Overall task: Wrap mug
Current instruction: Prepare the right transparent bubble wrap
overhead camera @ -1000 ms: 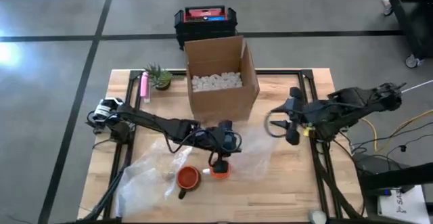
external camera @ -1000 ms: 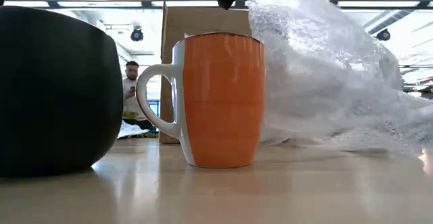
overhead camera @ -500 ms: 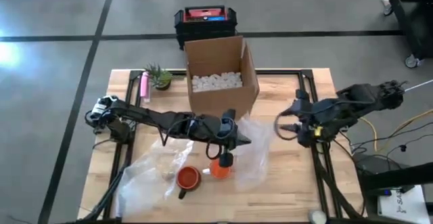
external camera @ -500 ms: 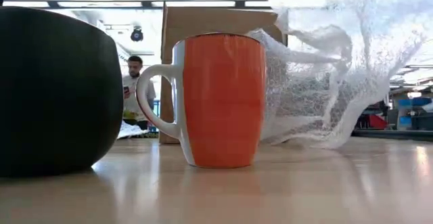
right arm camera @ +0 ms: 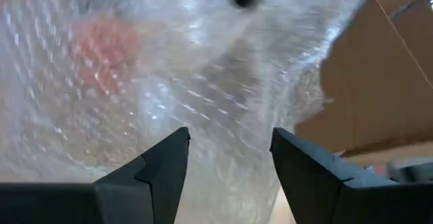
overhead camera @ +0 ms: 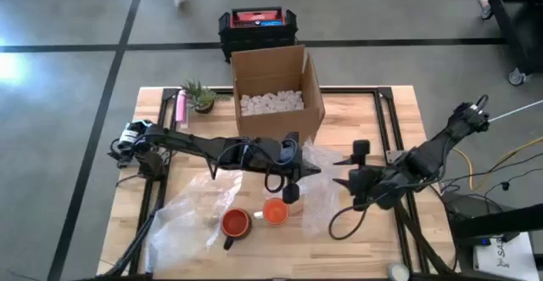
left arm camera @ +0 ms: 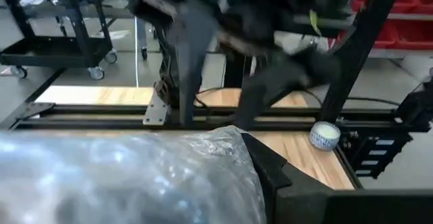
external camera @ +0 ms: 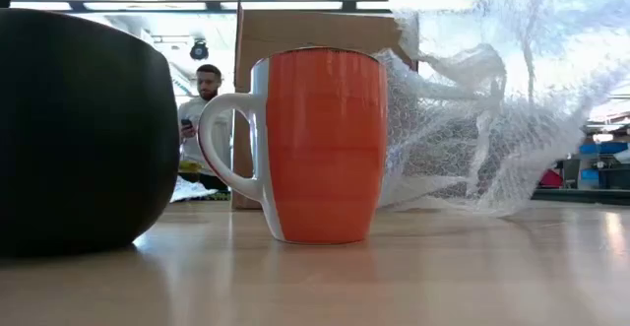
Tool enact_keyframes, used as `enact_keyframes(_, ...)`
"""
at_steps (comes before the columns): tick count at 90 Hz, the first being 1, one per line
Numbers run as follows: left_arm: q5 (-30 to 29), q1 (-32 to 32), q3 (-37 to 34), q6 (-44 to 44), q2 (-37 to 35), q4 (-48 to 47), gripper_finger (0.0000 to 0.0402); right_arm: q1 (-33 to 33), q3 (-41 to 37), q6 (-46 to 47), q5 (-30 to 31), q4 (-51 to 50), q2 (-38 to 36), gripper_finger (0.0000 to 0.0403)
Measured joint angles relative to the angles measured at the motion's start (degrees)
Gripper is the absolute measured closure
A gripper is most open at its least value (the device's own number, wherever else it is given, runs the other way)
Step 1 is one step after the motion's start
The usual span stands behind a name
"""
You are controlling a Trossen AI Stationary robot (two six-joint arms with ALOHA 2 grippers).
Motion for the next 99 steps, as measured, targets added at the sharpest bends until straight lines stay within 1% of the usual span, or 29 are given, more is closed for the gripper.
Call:
enact_keyframes(9,0.02,0.11,0.00,0.14,0.16,-0.24,0.0402,-0.01,1.88,-1.32,-0.95,3.08,1.83,0.0199)
enact_keyframes(15,0.08,0.11,0.00,0.38,0.25,-0.28,0.0402,0.04,3.76,-1.78,-1.05,2.90,2.53,0.0192)
enact_keyframes(34,0.07,0.11,0.00,0.46,0.24,-0.28,0.0402,-0.03,7.84,3.39,-0.63,2.37,2.22,0.0158)
enact_keyframes(53,0.07,0.11,0.00,0.70,0.24,0.48,0.0402,-1.20,7.78,9.28,-0.48,2.14,3.19,0.0124)
enact_keyframes(60,0.11,0.11,0.00,0.72,0.24,1.26,0.0402,-2.74,7.55,9.91,-0.37,1.52,5.21,0.0121)
enact_keyframes(65,0.17,-0.01,0.00,0.77,0.24,1.41,0.0402,-3.81,7.45,9.11,-0.25,1.41,6.52,0.0126)
enact_keyframes(71,0.49,-0.02,0.00,0.94,0.24,1.58,0.0402,-4.84,7.47,6.57,0.73,2.14,7.71,0.0144)
enact_keyframes(78,0.56,-0.01,0.00,0.94,0.24,1.46,0.0402,-5.49,7.50,3.88,0.95,2.28,8.99,0.0189)
enact_keyframes(84,0.59,-0.02,0.00,0.94,0.24,1.30,0.0402,-5.77,7.80,3.18,0.79,1.17,9.70,0.0243)
enact_keyframes(94,0.59,0.00,0.00,0.94,-0.27,1.15,0.0401,-5.67,9.43,4.80,-1.07,-4.61,9.23,0.0358)
enact_keyframes(96,0.59,0.02,0.00,0.94,-0.55,0.81,0.0401,-5.61,9.92,5.75,-1.73,-5.94,8.97,0.0374)
enact_keyframes(99,0.55,0.03,0.00,0.99,-0.94,-0.02,0.0400,-5.28,10.46,7.38,-2.49,-7.85,8.44,0.0387)
